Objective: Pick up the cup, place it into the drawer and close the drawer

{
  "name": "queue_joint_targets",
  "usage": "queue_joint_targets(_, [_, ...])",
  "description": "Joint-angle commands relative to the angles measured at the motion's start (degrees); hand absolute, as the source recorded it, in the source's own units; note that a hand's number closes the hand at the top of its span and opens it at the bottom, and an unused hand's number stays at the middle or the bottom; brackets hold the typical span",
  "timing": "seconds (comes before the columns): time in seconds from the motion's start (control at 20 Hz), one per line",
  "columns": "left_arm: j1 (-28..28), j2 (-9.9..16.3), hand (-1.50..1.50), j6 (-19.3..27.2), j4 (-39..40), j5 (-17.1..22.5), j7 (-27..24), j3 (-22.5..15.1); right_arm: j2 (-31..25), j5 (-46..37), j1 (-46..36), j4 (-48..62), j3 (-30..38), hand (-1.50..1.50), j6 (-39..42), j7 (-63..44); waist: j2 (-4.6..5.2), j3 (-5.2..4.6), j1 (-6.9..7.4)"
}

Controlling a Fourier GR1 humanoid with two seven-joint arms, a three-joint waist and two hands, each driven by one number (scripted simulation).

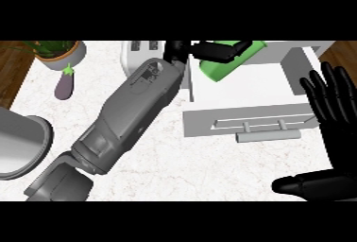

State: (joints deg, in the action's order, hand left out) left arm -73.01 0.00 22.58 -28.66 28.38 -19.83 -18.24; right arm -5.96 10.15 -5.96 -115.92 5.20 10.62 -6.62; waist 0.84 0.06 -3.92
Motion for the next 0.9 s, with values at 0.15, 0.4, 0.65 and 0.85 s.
queue_joint_targets(0.15, [-2.0, 0.0, 1.50, 1.4, 5.1, 4.0, -0.9, -7.2, -0.5, 1.8, 0.0, 0.1, 0.4, -1.50, 1.5, 0.5, 0.26, 0.04, -1.53])
queue_joint_targets(0.4, [-2.9, 0.0, 1.50, 3.8, 7.4, 3.4, 0.4, -12.9, 2.1, -0.7, -2.9, 0.1, -3.2, -1.50, -1.0, -0.7, 0.58, 0.04, -2.68])
queue_joint_targets(0.65, [-1.5, 0.0, -1.50, 4.8, 8.3, 4.7, -0.6, -15.4, -0.2, 2.2, -7.3, 3.4, 0.1, -1.50, -0.4, -2.2, 1.08, 0.03, -2.63])
queue_joint_targets(0.85, [-4.2, 0.0, -1.50, 5.9, 4.5, 8.8, 1.9, -15.3, -0.8, 4.8, -5.2, 3.4, 1.2, -1.50, 1.6, -1.3, 0.82, 0.05, -3.12])
